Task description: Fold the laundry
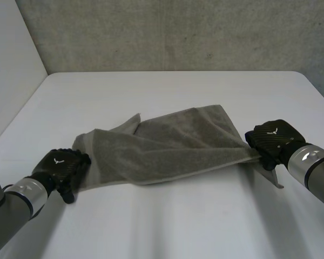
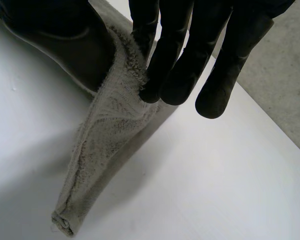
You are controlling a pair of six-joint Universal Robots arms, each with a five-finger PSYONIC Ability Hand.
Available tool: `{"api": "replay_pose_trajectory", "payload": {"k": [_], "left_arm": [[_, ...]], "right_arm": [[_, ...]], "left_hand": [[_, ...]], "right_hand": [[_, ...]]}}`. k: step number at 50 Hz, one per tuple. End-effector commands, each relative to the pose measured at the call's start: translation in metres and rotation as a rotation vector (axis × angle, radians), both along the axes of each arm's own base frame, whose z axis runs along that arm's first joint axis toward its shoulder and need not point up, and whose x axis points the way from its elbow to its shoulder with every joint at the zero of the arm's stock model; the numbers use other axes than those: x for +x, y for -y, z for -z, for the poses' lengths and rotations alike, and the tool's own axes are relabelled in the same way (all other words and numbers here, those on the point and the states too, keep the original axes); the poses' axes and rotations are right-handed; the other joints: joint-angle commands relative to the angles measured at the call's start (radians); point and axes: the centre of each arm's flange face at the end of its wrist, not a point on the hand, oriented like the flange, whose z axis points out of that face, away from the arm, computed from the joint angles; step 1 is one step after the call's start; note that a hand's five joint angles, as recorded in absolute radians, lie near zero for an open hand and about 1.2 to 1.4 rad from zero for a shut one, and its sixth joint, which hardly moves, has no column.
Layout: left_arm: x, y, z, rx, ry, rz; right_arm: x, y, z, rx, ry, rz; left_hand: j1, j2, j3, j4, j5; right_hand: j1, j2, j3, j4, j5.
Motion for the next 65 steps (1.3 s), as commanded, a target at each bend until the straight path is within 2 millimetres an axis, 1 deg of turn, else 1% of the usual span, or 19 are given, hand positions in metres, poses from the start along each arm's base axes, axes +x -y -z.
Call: {"api": "replay_pose_trajectory", "payload": {"k": [1,6,17,31,41,45,49,53,55,61,62,63,64,65], "left_arm": [[0.000,0.002,0.005,-0.001,0.002,0.001],[0.000,0.006,0.005,-0.022,0.001,0.001],[-0.001,0.016,0.006,-0.050,-0.001,0.001],[-0.002,0.021,0.010,-0.045,-0.001,0.003],[-0.003,0.034,0.008,-0.103,-0.004,0.004],[-0.003,0.039,0.006,-0.126,-0.006,0.003],[-0.003,0.043,0.004,-0.146,-0.010,0.002],[-0.003,0.044,0.004,-0.150,-0.012,0.002],[-0.003,0.044,0.007,-0.142,-0.011,0.002],[-0.003,0.041,0.008,-0.131,-0.008,0.003],[-0.003,0.040,0.007,-0.129,-0.010,0.004],[-0.004,0.038,0.004,-0.131,-0.011,0.006],[-0.004,0.038,0.004,-0.131,-0.011,0.006],[-0.004,0.034,0.003,-0.120,-0.010,0.008]], "right_arm": [[0.000,-0.001,0.001,0.005,0.003,-0.008],[0.000,-0.001,0.001,0.005,0.003,-0.008],[0.000,-0.001,0.001,0.006,0.004,-0.008],[0.000,-0.001,0.001,0.005,0.003,-0.008],[0.000,-0.001,0.001,0.005,0.003,-0.008],[0.000,-0.001,0.001,0.005,0.003,-0.008],[0.000,-0.001,0.001,0.005,0.003,-0.008],[0.000,-0.001,0.001,0.005,0.003,-0.008],[0.000,-0.001,0.001,0.004,0.003,-0.008],[0.000,-0.001,0.001,0.005,0.003,-0.008],[0.000,-0.001,0.001,0.005,0.003,-0.008],[0.000,-0.001,0.001,0.005,0.003,-0.008],[0.000,0.000,0.001,0.005,0.003,-0.007],[0.000,0.000,0.001,0.005,0.003,-0.007]], "left_hand": [[0.069,0.070,0.070,0.071,0.069],[0.122,0.122,0.122,0.123,0.121],[0.151,0.152,0.152,0.153,0.151],[0.181,0.181,0.181,0.182,0.180],[0.363,0.363,0.363,0.364,0.362],[0.389,0.390,0.390,0.391,0.389],[0.515,0.516,0.516,0.517,0.515],[0.568,0.569,0.569,0.570,0.568],[0.659,0.660,0.659,0.661,0.659],[0.642,0.642,0.642,0.643,0.641],[0.595,0.596,0.596,0.597,0.595],[0.481,0.482,0.482,0.483,0.481],[0.480,0.481,0.481,0.482,0.480],[0.320,0.321,0.321,0.322,0.320]], "right_hand": [[0.067,0.048,0.049,0.053,0.043],[0.067,0.048,0.049,0.053,0.043],[0.067,0.048,0.049,0.053,0.043],[0.067,0.048,0.049,0.053,0.043],[0.067,0.048,0.049,0.053,0.043],[0.067,0.048,0.049,0.053,0.043],[0.067,0.048,0.049,0.053,0.043],[0.067,0.048,0.049,0.053,0.043],[0.067,0.048,0.049,0.053,0.043],[0.067,0.048,0.049,0.053,0.043],[0.067,0.048,0.049,0.053,0.043],[0.067,0.048,0.049,0.053,0.043],[0.067,0.048,0.049,0.053,0.043],[0.067,0.048,0.049,0.053,0.043]]}}
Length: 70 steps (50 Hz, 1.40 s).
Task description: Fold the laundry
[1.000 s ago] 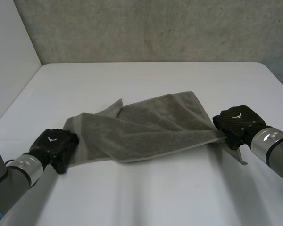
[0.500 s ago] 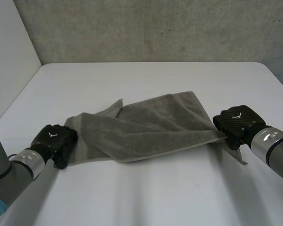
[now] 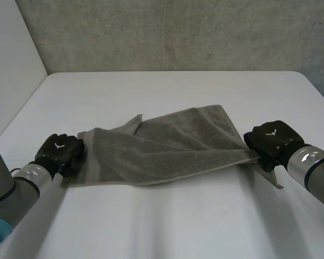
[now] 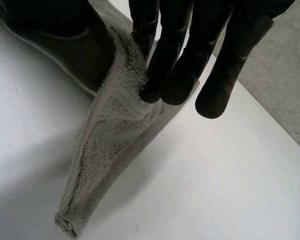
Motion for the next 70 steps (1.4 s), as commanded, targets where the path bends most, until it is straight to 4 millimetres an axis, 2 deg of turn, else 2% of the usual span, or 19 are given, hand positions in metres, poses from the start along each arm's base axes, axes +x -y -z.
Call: {"api": "replay_pose_trajectory", "payload": {"k": [1,3,12,33,52,54,60,62,70], "left_arm": [[-0.001,-0.008,-0.004,0.019,0.001,0.005],[0.001,-0.018,-0.008,0.048,0.004,0.005],[0.002,-0.026,-0.006,0.100,0.007,0.005],[0.001,-0.005,0.006,0.041,0.007,0.001],[0.000,0.011,0.004,0.008,0.002,0.003],[-0.001,0.013,0.003,-0.010,0.001,0.003],[-0.001,0.014,0.004,-0.019,-0.001,0.003],[-0.001,0.012,0.004,-0.016,0.000,0.003],[0.000,0.011,0.003,-0.018,-0.001,-0.001]], "right_arm": [[0.000,0.001,0.000,-0.001,0.000,0.002],[0.000,0.001,0.000,-0.001,0.000,0.002],[0.000,0.000,0.001,-0.004,-0.012,-0.006],[0.000,0.000,0.002,-0.006,-0.016,-0.008],[0.000,0.000,0.002,-0.006,-0.016,-0.008],[0.000,-0.001,0.002,-0.005,-0.017,-0.008],[0.000,-0.001,0.002,-0.005,-0.017,-0.008],[0.000,-0.001,0.002,-0.005,-0.017,-0.008],[-0.001,0.000,0.002,-0.005,-0.017,-0.007]], "left_hand": [[-0.175,-0.174,-0.175,-0.180,-0.182],[-0.339,-0.338,-0.338,-0.344,-0.346],[-0.416,-0.415,-0.415,-0.421,-0.423],[-0.334,-0.333,-0.333,-0.338,-0.341],[-0.008,-0.007,-0.007,-0.013,-0.015],[0.135,0.136,0.136,0.130,0.128],[0.241,0.242,0.242,0.237,0.235],[0.376,0.377,0.377,0.371,0.369],[0.526,0.527,0.527,0.521,0.519]], "right_hand": [[0.067,0.048,0.049,0.053,0.043],[0.067,0.048,0.049,0.053,0.043],[0.067,0.048,0.049,0.053,0.043],[0.067,0.048,0.049,0.053,0.043],[0.067,0.048,0.049,0.053,0.043],[0.067,0.048,0.049,0.053,0.043],[0.067,0.048,0.049,0.053,0.043],[0.067,0.048,0.049,0.053,0.043],[0.067,0.048,0.049,0.053,0.043]]}}
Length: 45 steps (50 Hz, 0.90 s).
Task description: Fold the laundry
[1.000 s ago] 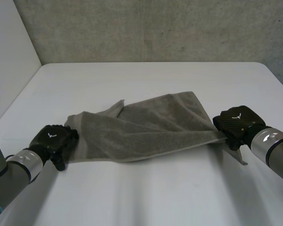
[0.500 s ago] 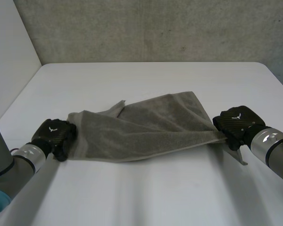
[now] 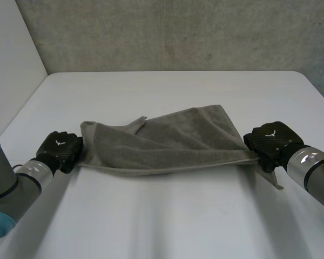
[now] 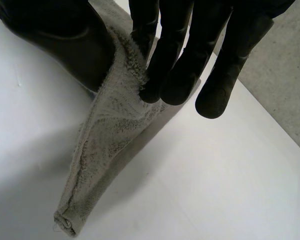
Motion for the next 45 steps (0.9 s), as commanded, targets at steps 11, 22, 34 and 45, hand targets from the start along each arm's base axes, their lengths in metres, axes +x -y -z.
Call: {"api": "replay_pose_trajectory", "payload": {"k": [11,22,34,45], "left_arm": [[-0.001,-0.003,0.002,0.010,-0.003,0.003],[0.000,-0.017,0.006,0.048,0.003,0.006],[0.000,-0.020,0.006,0.048,0.003,0.006],[-0.002,-0.008,0.006,0.024,0.003,0.011]], "right_arm": [[0.000,-0.001,0.001,0.003,-0.001,0.000],[0.000,-0.001,0.001,0.004,-0.002,-0.001],[0.000,-0.001,0.002,0.006,-0.003,-0.001],[-0.005,0.004,0.000,-0.002,0.000,0.021]], "left_hand": [[0.169,0.157,0.159,0.157,0.168],[-0.466,-0.478,-0.476,-0.478,-0.467],[-0.475,-0.487,-0.485,-0.487,-0.476],[-0.448,-0.461,-0.459,-0.461,-0.449]], "right_hand": [[0.067,0.048,0.049,0.053,0.043],[0.067,0.048,0.049,0.053,0.043],[0.067,0.048,0.049,0.053,0.043],[0.067,0.048,0.049,0.053,0.043]]}}
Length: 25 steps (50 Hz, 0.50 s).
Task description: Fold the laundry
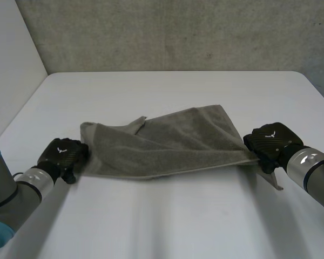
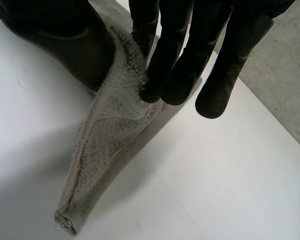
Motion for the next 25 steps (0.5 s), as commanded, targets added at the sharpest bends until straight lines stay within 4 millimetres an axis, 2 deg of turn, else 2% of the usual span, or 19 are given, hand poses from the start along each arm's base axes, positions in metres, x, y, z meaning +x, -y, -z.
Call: {"api": "replay_pose_trajectory", "payload": {"k": [1,7,10,12,15,18,19,20,21,25], "left_arm": [[-0.002,0.009,0.000,-0.015,-0.001,0.005],[-0.004,0.010,-0.002,-0.023,-0.002,0.009],[-0.007,0.008,-0.006,-0.026,-0.007,0.015],[-0.021,-0.001,-0.014,-0.039,-0.016,0.060],[-0.030,-0.009,-0.018,-0.042,-0.023,0.088],[-0.056,-0.040,-0.030,-0.020,-0.073,0.169],[-0.056,-0.040,-0.030,-0.020,-0.073,0.170],[-0.064,-0.050,-0.035,-0.013,-0.105,0.193],[-0.064,-0.050,-0.035,-0.013,-0.106,0.194],[-0.080,-0.067,-0.040,0.033,-0.211,0.219]], "right_arm": [[-0.007,0.006,-0.003,-0.009,0.007,0.032],[-0.006,0.009,-0.007,-0.019,0.014,0.033],[-0.005,0.015,-0.016,-0.048,0.024,0.045],[0.003,0.014,-0.029,-0.081,0.054,0.031],[0.008,0.012,-0.041,-0.111,0.084,0.022],[0.010,0.009,-0.077,-0.181,0.187,0.037],[0.010,0.009,-0.077,-0.181,0.187,0.038],[0.010,0.007,-0.085,-0.188,0.209,0.038],[0.009,0.006,-0.091,-0.187,0.222,0.042],[0.011,0.002,-0.094,-0.163,0.224,0.037]], "left_hand": [[0.098,0.098,0.098,0.098,0.095],[0.095,0.095,0.095,0.095,0.093],[0.092,0.092,0.092,0.092,0.090],[0.083,0.083,0.084,0.083,0.081],[0.077,0.077,0.078,0.077,0.075],[-0.031,-0.030,-0.030,-0.030,-0.033],[-0.032,-0.031,-0.031,-0.031,-0.034],[-0.084,-0.084,-0.083,-0.084,-0.086],[-0.084,-0.084,-0.084,-0.084,-0.086],[-0.117,-0.116,-0.116,-0.116,-0.119]], "right_hand": [[0.067,0.048,0.049,0.053,0.043],[0.067,0.048,0.049,0.053,0.043],[0.067,0.048,0.049,0.053,0.043],[0.067,0.048,0.049,0.053,0.043],[0.067,0.048,0.049,0.053,0.043],[0.067,0.048,0.049,0.053,0.043],[0.067,0.048,0.049,0.053,0.043],[0.067,0.048,0.049,0.053,0.043],[0.067,0.048,0.049,0.053,0.043],[0.067,0.048,0.049,0.053,0.043]]}}
